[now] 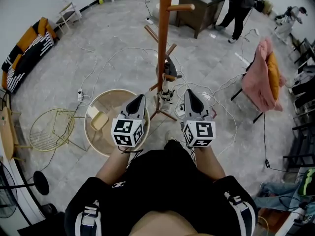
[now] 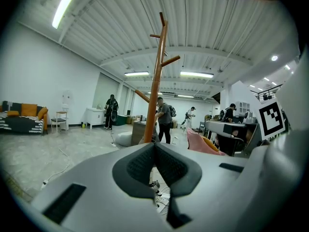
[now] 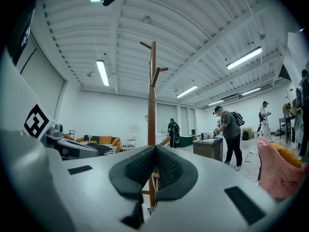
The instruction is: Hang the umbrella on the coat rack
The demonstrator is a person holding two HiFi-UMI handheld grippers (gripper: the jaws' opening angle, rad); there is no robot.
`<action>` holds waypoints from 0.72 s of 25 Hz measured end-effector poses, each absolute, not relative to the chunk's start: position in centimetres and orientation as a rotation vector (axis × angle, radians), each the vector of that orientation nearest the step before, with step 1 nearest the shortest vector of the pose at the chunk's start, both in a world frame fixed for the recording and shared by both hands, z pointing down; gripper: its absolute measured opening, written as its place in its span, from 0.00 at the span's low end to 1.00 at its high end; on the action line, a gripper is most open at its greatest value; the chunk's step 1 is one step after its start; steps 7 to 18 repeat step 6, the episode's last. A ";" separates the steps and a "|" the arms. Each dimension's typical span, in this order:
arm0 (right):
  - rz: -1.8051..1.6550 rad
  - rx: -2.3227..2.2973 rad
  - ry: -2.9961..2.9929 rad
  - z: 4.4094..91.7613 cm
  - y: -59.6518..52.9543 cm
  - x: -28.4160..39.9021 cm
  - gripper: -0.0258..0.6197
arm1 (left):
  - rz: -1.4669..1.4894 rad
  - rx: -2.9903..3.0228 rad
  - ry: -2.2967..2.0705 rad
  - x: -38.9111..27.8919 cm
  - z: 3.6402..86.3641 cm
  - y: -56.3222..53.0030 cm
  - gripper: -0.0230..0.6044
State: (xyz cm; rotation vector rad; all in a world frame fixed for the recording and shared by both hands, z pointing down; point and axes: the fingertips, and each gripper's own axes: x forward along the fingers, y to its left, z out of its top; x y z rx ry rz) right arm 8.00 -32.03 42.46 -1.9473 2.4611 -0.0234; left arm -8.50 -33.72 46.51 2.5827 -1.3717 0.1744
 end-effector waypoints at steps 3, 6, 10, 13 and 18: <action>-0.036 -1.941 2.464 42.7 -32.0 8.0 0.06 | 0.176 2.581 -1.372 -8.4 46.6 -33.6 0.07; -0.045 -1.933 2.453 42.8 -32.0 8.3 0.06 | 0.175 2.585 -1.370 -8.2 46.6 -33.7 0.07; -0.045 -1.933 2.453 42.8 -32.0 8.3 0.06 | 0.175 2.585 -1.370 -8.2 46.6 -33.7 0.07; -0.045 -1.933 2.453 42.8 -32.0 8.3 0.06 | 0.175 2.585 -1.370 -8.2 46.6 -33.7 0.07; -0.045 -1.933 2.453 42.8 -32.0 8.3 0.06 | 0.175 2.585 -1.370 -8.2 46.6 -33.7 0.07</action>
